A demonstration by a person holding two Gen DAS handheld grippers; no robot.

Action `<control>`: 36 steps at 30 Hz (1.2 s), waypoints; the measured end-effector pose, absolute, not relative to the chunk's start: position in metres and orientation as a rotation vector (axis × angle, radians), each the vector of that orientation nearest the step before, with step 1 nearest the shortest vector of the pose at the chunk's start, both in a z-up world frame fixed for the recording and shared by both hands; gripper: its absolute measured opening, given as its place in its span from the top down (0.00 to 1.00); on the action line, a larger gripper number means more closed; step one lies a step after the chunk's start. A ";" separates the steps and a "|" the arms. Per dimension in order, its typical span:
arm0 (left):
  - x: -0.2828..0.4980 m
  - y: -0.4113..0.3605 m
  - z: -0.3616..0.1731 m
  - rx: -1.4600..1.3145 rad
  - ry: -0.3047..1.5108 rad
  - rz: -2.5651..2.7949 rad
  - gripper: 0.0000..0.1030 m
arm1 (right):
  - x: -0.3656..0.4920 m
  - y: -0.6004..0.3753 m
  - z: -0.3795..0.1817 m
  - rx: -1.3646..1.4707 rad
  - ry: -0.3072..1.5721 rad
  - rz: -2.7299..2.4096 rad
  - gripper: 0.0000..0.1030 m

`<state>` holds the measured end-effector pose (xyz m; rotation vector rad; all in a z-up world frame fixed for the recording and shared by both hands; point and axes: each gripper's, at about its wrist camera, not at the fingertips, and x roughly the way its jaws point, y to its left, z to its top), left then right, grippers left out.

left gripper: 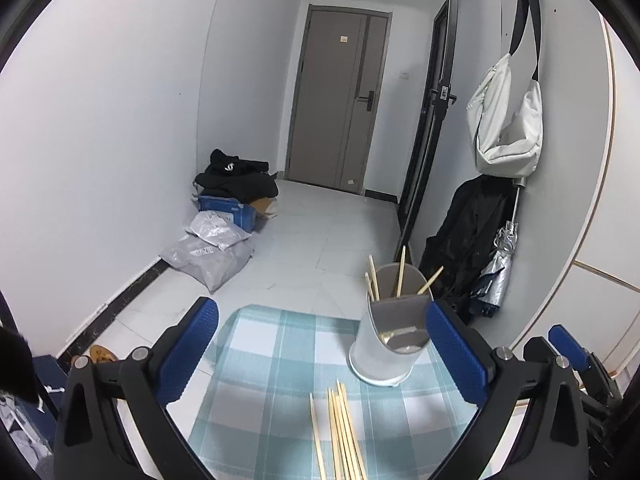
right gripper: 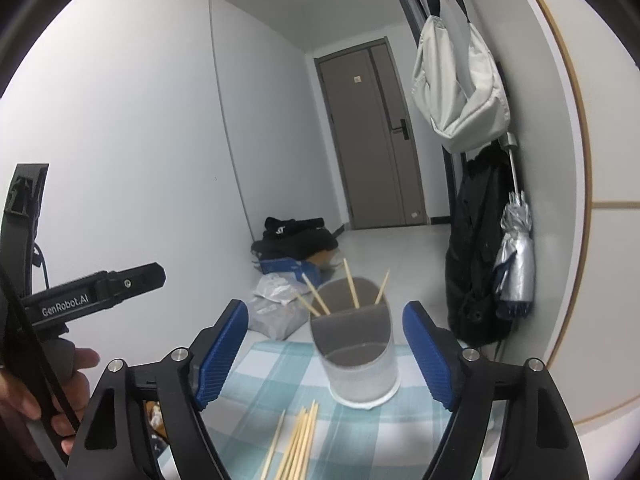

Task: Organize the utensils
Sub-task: 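Open both grippers and move them back over the chopstick pile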

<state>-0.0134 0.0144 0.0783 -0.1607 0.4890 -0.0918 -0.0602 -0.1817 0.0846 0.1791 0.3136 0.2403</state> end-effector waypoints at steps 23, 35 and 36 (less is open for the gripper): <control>-0.011 0.037 -0.001 -0.187 0.578 -0.039 0.01 | -0.058 -0.150 -0.001 0.061 0.521 0.203 0.19; 0.011 0.062 -0.014 -0.275 0.636 0.022 0.01 | -0.023 -0.138 -0.024 0.061 0.640 0.182 0.19; 0.012 0.064 -0.015 -0.276 0.640 0.028 0.01 | -0.020 -0.137 -0.027 0.065 0.656 0.179 0.19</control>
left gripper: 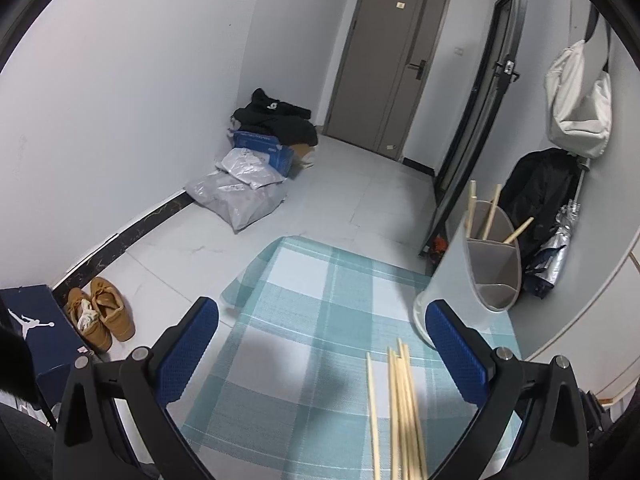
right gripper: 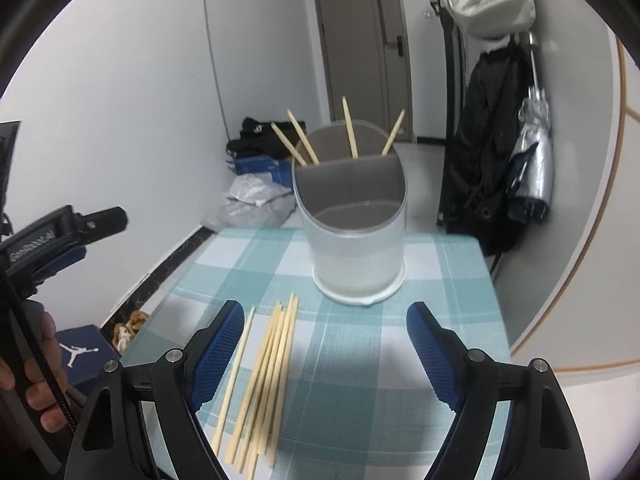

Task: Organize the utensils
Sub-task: 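Open both grippers and move them back over the chopstick pile, then lower the right gripper onto the chopsticks and pinch one chopstick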

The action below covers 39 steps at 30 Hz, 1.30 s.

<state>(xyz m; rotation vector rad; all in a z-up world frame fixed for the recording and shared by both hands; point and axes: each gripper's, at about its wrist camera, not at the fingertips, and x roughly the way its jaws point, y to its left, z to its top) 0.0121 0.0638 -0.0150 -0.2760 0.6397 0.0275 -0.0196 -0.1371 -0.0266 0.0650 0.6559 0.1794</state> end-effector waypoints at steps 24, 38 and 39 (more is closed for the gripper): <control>0.038 0.097 -0.028 -0.432 0.748 0.133 0.01 | 0.086 -0.081 -0.116 -0.151 1.106 0.242 0.76; 0.038 0.101 -0.026 -0.426 0.748 0.169 0.01 | 0.083 -0.073 -0.109 -0.179 1.111 0.282 0.77; 0.039 0.100 -0.026 -0.418 0.750 0.172 0.01 | 0.084 -0.071 -0.109 -0.187 1.111 0.280 0.78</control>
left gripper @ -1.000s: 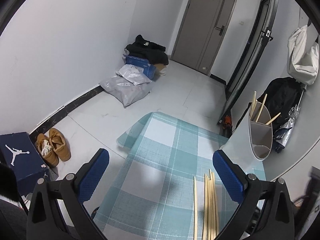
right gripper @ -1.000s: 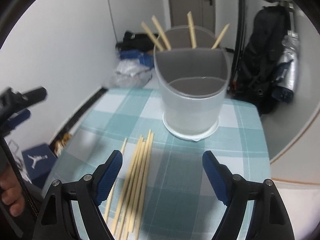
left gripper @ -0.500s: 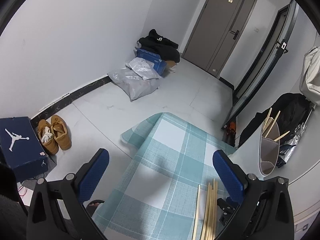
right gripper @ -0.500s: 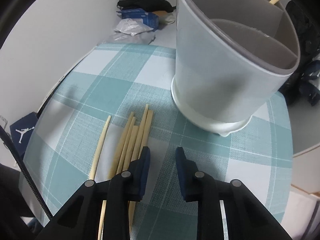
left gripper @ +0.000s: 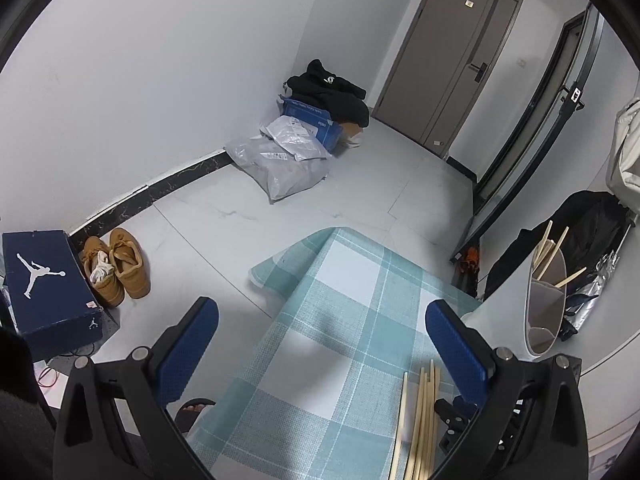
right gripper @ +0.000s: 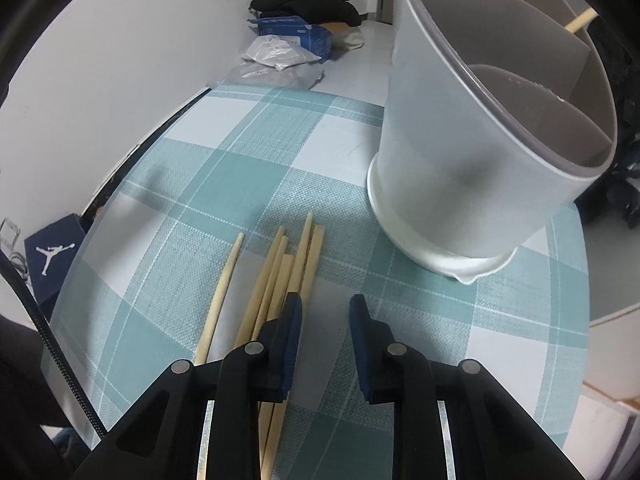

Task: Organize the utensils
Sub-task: 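Lower the right gripper onto the chopsticks and pinch one chopstick, then lift the chopstick with the right gripper while the left gripper pinches another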

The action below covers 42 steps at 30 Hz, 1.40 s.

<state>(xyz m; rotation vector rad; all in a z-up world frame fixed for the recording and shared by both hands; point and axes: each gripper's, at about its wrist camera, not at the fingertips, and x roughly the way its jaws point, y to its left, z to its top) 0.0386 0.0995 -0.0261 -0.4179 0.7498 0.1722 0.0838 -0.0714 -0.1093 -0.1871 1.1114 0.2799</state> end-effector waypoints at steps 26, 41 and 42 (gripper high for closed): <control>0.039 0.083 -0.033 -0.257 0.767 0.146 0.01 | 0.089 -0.061 -0.116 -0.205 1.121 0.312 0.74; 0.051 0.039 -0.044 -0.112 0.840 0.060 0.01 | 0.061 -0.145 -0.048 0.203 0.923 0.335 0.95; 0.051 0.036 -0.045 -0.109 0.846 0.055 0.01 | 0.067 -0.152 -0.048 0.245 0.915 0.333 0.95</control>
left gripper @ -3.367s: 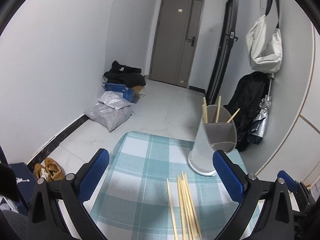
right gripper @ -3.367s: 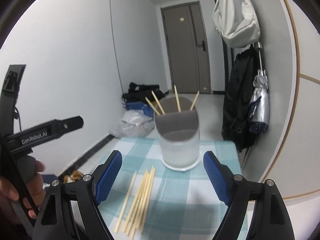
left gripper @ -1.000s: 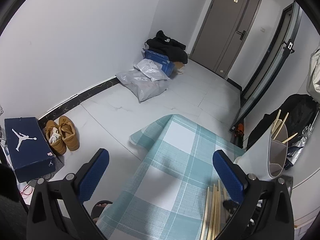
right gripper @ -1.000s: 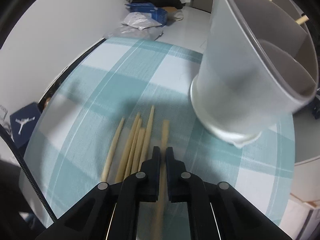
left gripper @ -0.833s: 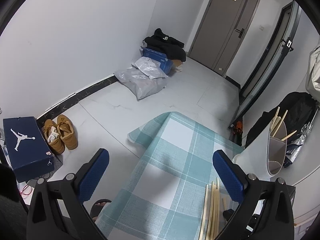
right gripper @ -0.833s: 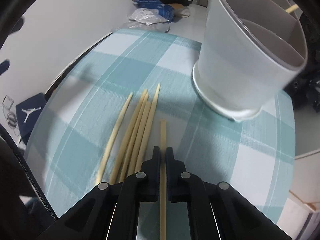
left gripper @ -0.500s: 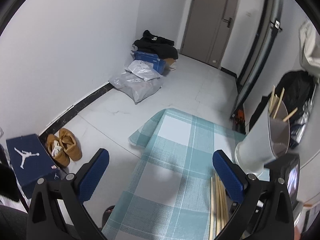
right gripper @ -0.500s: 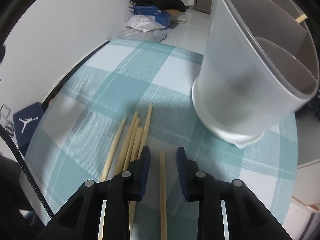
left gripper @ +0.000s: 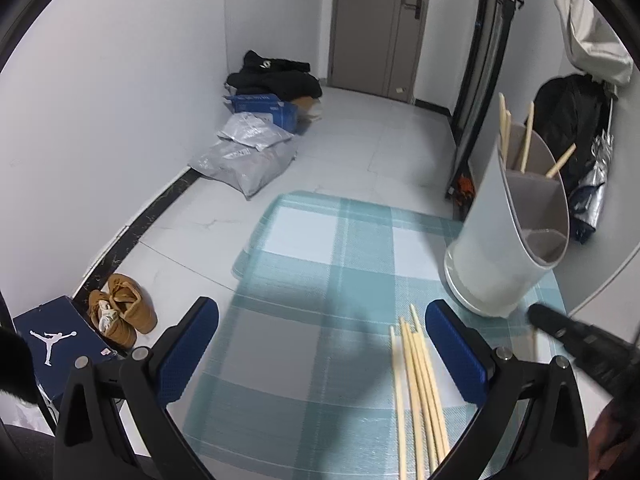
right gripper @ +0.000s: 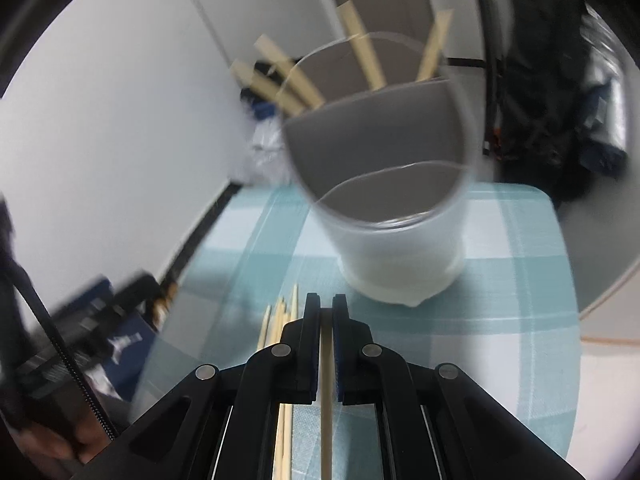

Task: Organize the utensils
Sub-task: 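Lift the chopstick with the right gripper while the left gripper pinches another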

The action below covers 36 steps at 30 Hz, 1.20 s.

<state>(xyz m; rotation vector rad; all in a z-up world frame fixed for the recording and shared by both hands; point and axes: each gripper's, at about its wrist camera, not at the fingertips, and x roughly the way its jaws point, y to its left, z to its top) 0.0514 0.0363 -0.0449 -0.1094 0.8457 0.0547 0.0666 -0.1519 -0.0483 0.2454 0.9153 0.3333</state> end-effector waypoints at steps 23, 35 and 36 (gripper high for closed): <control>0.082 0.000 -0.109 -0.012 1.185 0.026 0.14 | 0.041 -0.236 -0.038 0.550 0.649 0.187 0.95; 0.090 -0.023 -0.107 0.007 1.161 -0.018 0.94 | 0.048 -0.245 -0.050 0.632 0.678 0.176 0.95; 0.089 -0.025 -0.107 0.010 1.159 -0.026 0.97 | 0.049 -0.245 -0.050 0.641 0.678 0.181 0.95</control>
